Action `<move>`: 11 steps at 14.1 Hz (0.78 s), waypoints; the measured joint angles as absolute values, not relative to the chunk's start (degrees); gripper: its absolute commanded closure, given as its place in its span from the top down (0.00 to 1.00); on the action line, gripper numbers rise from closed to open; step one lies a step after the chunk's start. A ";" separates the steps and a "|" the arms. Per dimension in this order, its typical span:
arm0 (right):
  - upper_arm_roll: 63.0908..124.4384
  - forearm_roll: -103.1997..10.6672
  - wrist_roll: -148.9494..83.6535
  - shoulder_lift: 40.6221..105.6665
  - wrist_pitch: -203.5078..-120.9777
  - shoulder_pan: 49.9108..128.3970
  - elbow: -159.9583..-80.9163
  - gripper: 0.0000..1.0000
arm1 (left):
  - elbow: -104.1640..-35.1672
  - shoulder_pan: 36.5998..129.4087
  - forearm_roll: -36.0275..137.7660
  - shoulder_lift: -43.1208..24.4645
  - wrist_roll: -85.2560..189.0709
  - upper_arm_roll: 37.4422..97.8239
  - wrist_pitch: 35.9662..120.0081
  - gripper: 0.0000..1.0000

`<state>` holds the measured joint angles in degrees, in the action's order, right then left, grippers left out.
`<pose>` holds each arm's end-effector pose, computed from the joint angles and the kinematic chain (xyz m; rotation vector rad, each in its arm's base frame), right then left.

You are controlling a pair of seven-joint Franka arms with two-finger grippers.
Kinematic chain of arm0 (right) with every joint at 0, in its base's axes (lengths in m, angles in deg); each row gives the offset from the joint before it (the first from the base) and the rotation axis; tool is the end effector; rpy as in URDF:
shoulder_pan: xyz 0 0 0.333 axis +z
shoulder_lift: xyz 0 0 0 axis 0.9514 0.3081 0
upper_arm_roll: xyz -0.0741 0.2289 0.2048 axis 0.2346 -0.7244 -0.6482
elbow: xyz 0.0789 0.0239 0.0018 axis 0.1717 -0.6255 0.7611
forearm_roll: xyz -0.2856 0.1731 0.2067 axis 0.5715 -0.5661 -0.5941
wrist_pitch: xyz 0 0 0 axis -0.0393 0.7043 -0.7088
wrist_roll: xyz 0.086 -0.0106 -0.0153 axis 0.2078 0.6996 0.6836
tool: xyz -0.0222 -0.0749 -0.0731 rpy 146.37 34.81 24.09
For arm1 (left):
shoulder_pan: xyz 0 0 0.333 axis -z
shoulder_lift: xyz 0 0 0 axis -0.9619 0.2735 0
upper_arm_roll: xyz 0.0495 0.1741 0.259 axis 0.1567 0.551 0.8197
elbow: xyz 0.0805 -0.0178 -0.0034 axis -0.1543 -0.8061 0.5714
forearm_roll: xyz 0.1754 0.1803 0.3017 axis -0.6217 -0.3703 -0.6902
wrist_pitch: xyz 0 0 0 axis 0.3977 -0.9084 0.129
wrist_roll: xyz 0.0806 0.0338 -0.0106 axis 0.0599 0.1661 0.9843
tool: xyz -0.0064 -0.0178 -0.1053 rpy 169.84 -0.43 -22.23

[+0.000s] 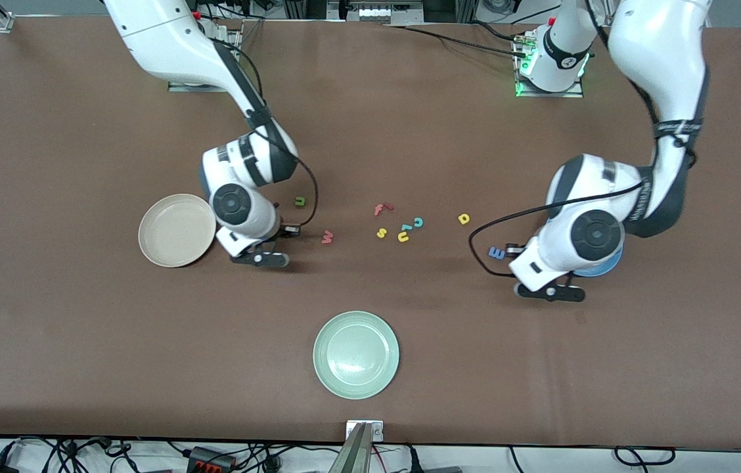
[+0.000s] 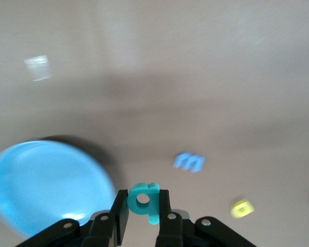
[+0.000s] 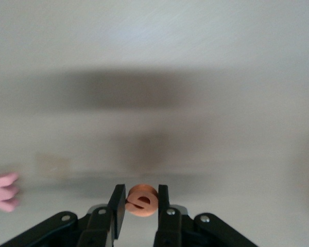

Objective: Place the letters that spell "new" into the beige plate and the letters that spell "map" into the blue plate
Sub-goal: 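Drop the e on the white plate while the left gripper drops the a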

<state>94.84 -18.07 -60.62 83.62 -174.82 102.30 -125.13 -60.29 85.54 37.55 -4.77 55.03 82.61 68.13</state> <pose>0.5779 0.2634 0.2034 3.1087 -0.1179 -0.2587 0.6455 -0.1582 0.3181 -3.0312 0.1748 0.3314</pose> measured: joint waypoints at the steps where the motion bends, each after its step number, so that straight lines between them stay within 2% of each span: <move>1: 96.75 -18.07 -58.05 82.73 -172.94 101.22 -125.16 0.00 | -60.89 84.39 36.94 -5.40 52.84 82.64 67.08 0.05; 5: 104.18 -18.07 -48.74 81.40 -168.49 98.86 -126.66 0.00 | -66.82 79.66 36.34 -6.05 46.97 82.71 68.71 0.06; 7: 105.69 -18.07 -47.25 81.44 -168.28 98.84 -128.20 0.01 | -72.08 78.36 36.07 -6.72 46.26 82.69 74.30 0.09; 8: 106.04 -18.07 -46.76 81.44 -167.93 98.91 -128.69 0.02 | -75.28 77.77 35.91 -7.27 45.96 82.68 77.92 0.14; 9: 106.39 -18.07 -46.46 81.44 -167.21 99.03 -128.96 0.02 | -78.81 77.30 35.84 -7.88 45.44 82.68 82.23 0.32; 11: 106.84 -18.07 -45.97 81.44 -166.35 99.10 -129.49 0.07 | -84.48 76.75 35.83 -8.80 44.60 82.68 88.92 1.00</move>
<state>106.84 -18.07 -45.97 81.44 -166.35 99.10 -129.49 -84.48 76.75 35.83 -8.80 44.60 82.68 88.92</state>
